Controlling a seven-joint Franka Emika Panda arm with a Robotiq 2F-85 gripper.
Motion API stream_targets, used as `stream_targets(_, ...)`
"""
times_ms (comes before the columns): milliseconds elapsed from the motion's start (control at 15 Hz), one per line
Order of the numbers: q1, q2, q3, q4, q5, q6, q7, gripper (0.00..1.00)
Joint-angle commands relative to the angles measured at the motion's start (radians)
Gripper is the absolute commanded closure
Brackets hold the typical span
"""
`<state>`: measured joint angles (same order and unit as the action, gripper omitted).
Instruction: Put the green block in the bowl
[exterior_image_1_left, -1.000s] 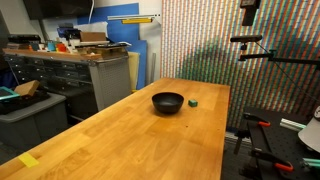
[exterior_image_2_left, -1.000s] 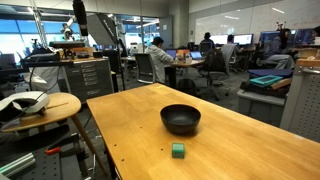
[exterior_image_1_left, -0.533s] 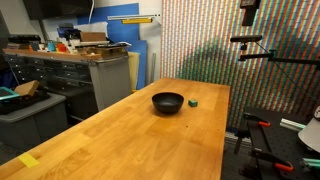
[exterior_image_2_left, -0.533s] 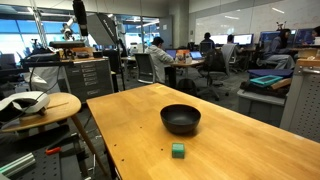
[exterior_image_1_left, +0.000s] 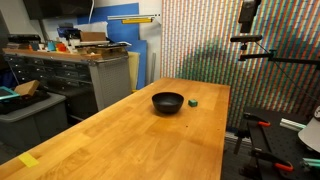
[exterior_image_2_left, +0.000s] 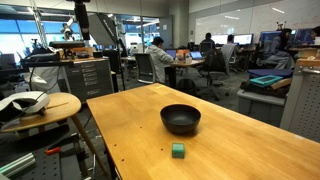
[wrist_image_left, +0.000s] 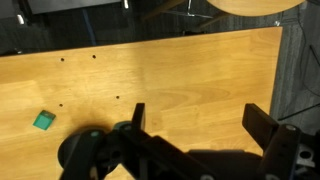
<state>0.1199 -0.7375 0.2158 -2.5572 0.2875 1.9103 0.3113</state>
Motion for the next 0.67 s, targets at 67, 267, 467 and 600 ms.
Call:
stream_targets(67, -0.022, 0.002, -0.029, -0.027, -0.113, -0.001, -0.089, 0.0)
stream_targets(267, -0.033, 0.012, -0.068, -0.05, -0.155, 0.042, -0.148, 0.0)
stream_targets(467, -0.063, 0.037, -0.108, -0.074, -0.208, 0.133, -0.203, 0.0)
stream_targets(600, -0.079, 0.067, -0.138, -0.085, -0.235, 0.208, -0.242, 0.0)
